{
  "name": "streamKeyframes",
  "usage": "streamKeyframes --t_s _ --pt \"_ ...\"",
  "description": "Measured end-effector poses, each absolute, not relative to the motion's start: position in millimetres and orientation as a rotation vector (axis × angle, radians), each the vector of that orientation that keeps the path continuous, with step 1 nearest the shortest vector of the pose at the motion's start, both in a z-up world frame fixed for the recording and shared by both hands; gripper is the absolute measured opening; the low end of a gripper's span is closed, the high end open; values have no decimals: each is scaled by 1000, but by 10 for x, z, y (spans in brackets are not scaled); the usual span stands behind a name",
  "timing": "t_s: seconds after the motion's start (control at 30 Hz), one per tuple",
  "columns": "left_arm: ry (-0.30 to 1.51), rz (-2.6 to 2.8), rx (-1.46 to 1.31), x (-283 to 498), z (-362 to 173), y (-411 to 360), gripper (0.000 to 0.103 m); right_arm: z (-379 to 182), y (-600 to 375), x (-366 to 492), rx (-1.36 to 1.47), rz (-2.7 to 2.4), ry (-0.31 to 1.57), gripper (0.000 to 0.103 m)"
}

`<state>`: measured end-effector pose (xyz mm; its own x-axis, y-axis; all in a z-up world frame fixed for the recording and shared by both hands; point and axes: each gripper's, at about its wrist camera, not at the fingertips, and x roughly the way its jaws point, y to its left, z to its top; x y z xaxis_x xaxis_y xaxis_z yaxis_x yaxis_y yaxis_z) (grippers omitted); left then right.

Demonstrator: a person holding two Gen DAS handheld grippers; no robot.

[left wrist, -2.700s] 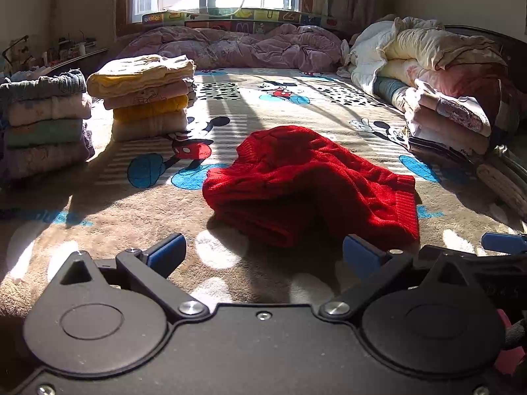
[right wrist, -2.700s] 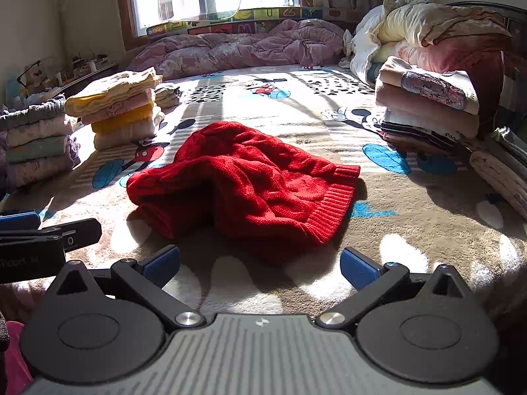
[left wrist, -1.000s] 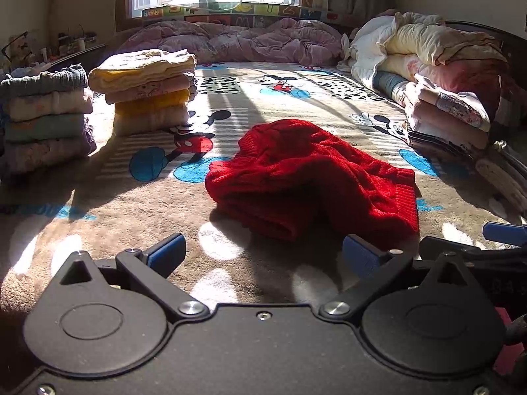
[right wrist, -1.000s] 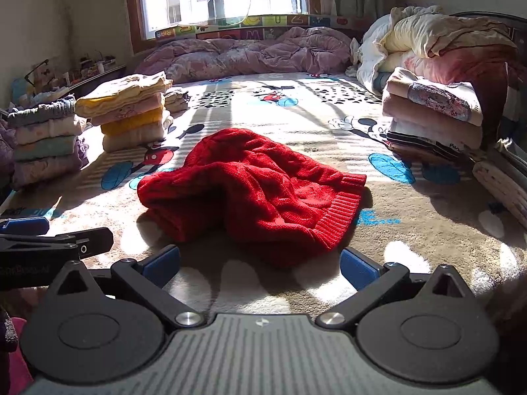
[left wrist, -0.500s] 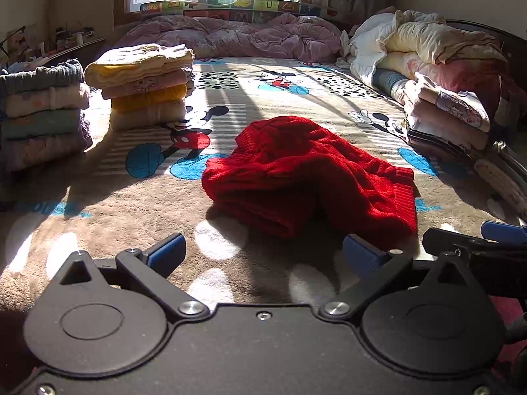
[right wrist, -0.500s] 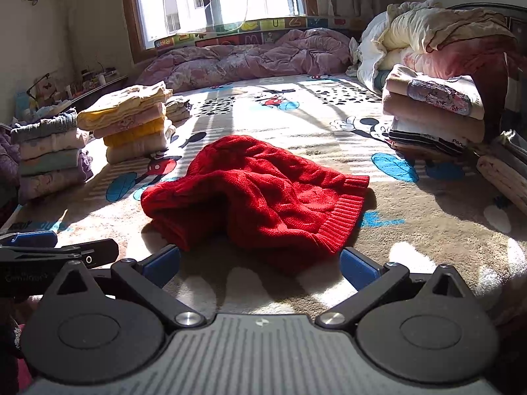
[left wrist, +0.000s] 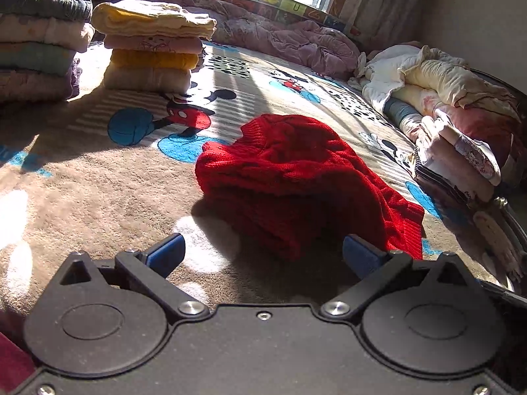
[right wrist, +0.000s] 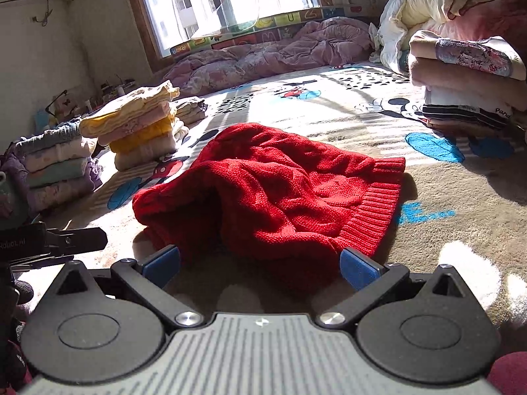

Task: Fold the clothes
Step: 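Grasp the red sweater edge with the left gripper and lift it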

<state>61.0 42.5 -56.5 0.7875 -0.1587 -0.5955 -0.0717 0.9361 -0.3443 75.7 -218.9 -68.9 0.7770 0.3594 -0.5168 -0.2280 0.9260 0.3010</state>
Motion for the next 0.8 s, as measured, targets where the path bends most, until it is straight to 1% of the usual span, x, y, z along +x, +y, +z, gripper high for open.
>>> streamKeyframes --t_s 0.13,0.27,0.37,0.53,0.67,0.73,0.8 --pt "723 -53 -467 818 -749 596 102 -879 -2304 905 251 339 551 102" --pt "712 -86 -653 951 -860 827 102 -855 -2383 972 217 364 539 102" --pt "696 -101 -731 1093 -874 926 102 -874 -2495 1007 283 398 528 103" --pt "670 -44 -675 1409 -835 1051 101 -966 -2686 1156 436 424 573 103" --pt "690 -69 -628 1781 -801 1134 96 -982 -2786 1196 526 436 558 103" --pt "736 -92 -605 1985 -806 1131 87 -990 -2801 1213 550 448 560 102" --pt "784 -95 -573 2172 -831 1102 68 -984 -2801 1224 558 460 555 102"
